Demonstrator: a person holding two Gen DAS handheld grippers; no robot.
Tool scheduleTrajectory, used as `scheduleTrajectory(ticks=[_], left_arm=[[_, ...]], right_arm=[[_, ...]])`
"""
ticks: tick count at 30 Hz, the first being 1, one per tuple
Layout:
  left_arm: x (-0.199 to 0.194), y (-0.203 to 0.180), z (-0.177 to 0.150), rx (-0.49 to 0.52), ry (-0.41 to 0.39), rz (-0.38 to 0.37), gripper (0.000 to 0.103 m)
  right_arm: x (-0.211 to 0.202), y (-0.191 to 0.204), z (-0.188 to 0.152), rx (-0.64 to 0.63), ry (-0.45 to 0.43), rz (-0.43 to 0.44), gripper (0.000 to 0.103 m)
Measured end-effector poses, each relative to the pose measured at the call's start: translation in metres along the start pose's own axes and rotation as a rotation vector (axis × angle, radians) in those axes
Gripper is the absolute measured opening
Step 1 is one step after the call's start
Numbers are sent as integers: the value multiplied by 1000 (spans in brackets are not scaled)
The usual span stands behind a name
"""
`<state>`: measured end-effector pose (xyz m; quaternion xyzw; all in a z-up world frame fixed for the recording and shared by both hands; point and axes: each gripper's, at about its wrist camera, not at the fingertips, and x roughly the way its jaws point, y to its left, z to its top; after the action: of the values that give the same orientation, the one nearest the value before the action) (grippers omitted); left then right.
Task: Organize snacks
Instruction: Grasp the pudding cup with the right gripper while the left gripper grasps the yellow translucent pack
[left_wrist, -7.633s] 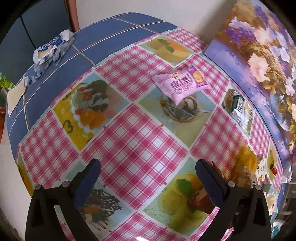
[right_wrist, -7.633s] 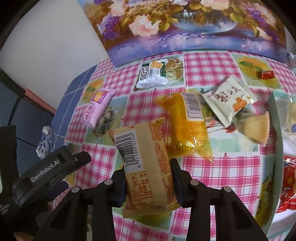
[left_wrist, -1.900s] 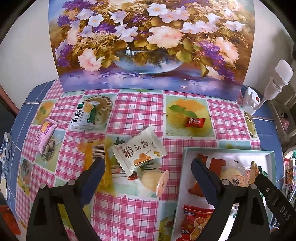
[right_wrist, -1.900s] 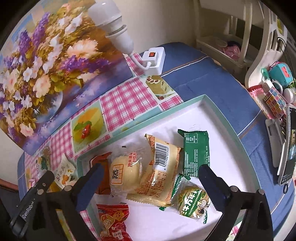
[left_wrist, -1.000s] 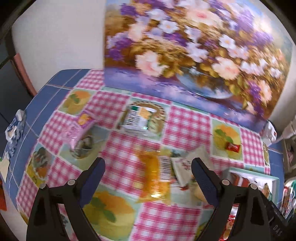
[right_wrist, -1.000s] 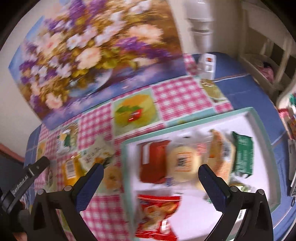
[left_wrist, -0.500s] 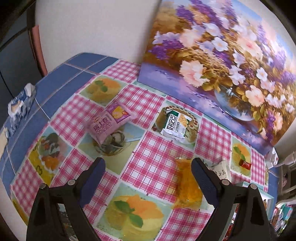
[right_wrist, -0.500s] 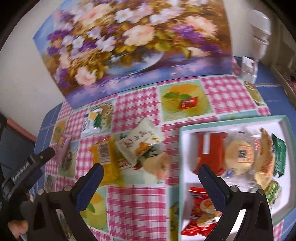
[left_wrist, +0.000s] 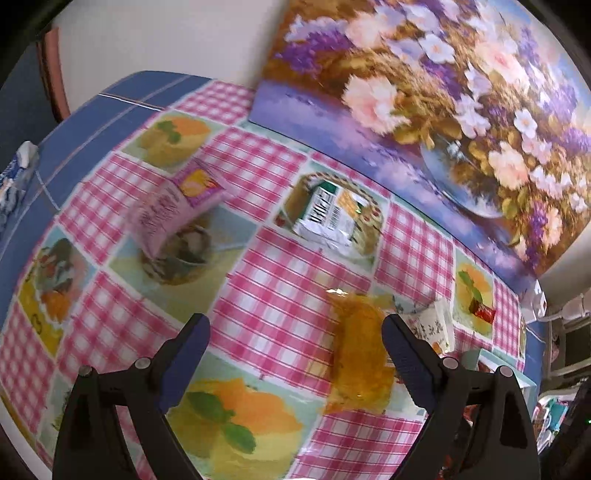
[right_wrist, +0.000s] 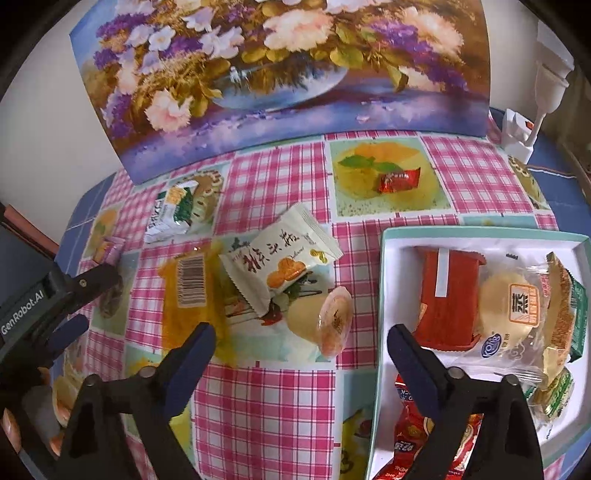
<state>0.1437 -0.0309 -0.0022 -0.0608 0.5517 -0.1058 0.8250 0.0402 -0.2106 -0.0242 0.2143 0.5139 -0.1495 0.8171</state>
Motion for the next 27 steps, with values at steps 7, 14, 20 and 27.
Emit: scheduleTrajectory(ticks=[7, 14, 20, 27], left_arm=[[12, -23, -2, 52, 39, -47, 94], [26, -48, -8, 134, 80, -60, 94], [40, -57, -15, 158, 116, -44, 92], [49, -54, -17, 156, 135, -20, 76]], right_arm=[[12, 2, -1, -18, 15, -8, 76], [25, 2, 0, -19, 35, -16, 70], [28, 6, 2, -45, 17, -35, 69], [37, 4, 1, -45, 32, -41, 61]])
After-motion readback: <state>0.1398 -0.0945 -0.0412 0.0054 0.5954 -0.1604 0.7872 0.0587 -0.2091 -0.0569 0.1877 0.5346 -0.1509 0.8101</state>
